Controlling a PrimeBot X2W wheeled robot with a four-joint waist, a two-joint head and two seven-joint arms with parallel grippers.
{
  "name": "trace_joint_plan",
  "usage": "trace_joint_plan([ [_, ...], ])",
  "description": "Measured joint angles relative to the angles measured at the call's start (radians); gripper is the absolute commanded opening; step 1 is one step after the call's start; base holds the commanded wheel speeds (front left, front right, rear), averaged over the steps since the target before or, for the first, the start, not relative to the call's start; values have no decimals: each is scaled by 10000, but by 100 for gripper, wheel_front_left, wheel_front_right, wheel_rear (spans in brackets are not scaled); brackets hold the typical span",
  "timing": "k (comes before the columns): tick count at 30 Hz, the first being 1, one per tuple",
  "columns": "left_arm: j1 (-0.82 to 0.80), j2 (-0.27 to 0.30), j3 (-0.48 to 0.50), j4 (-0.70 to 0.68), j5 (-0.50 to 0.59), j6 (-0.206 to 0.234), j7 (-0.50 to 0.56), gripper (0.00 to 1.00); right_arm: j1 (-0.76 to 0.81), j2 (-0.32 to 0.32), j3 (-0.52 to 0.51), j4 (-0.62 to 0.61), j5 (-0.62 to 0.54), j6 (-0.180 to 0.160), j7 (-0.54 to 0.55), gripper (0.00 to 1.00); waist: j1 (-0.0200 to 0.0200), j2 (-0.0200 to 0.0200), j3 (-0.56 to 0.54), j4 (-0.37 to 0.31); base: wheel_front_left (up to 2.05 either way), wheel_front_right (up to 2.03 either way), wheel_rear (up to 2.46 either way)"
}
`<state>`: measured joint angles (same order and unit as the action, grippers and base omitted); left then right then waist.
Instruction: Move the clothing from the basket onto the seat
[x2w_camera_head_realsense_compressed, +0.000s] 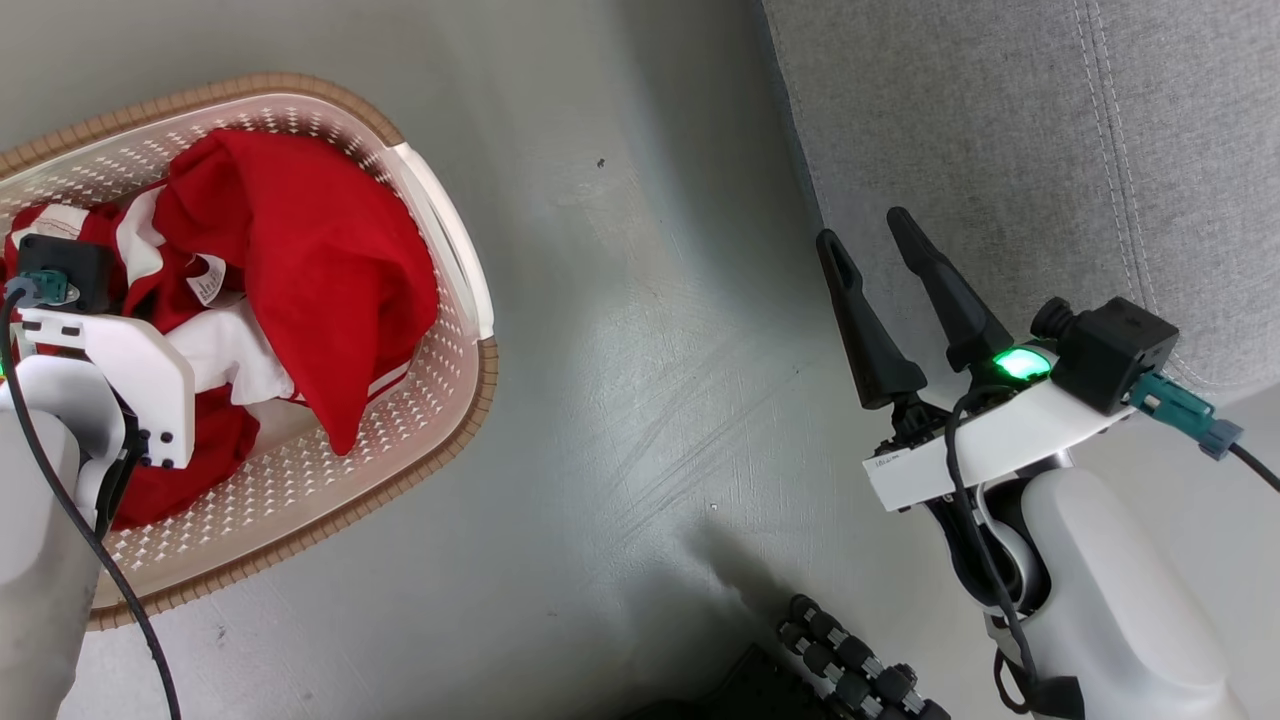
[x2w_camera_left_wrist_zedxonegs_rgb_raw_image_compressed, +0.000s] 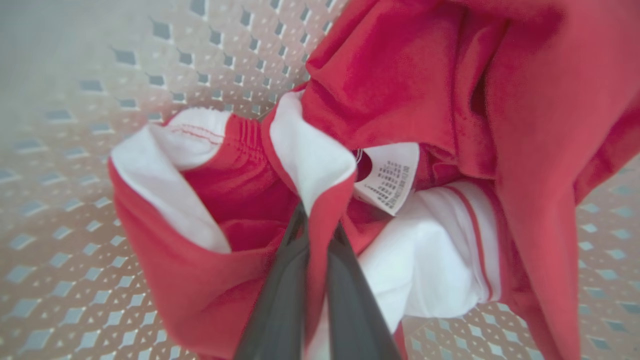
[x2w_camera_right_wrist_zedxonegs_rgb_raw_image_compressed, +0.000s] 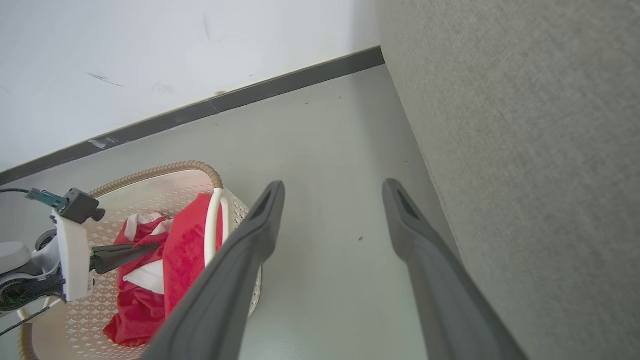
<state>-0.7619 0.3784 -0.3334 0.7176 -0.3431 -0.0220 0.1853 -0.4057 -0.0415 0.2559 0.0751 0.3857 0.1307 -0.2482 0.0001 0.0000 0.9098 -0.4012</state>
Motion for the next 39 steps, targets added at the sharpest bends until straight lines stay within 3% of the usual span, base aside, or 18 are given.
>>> trace_joint_plan([
  [18, 57, -355, 255, -410, -656, -453, -750, 0, -338, -2, -291, 301, -4, 0, -15, 100, 0, 0, -522, 226, 0, 0, 0],
  [39, 1682, -909, 779, -1398, -1848, -840, -2518, 0, -928, -17, -594, 1018, -1319, 0, -27, 100, -1, 0, -1932, 1186, 0, 0, 0],
])
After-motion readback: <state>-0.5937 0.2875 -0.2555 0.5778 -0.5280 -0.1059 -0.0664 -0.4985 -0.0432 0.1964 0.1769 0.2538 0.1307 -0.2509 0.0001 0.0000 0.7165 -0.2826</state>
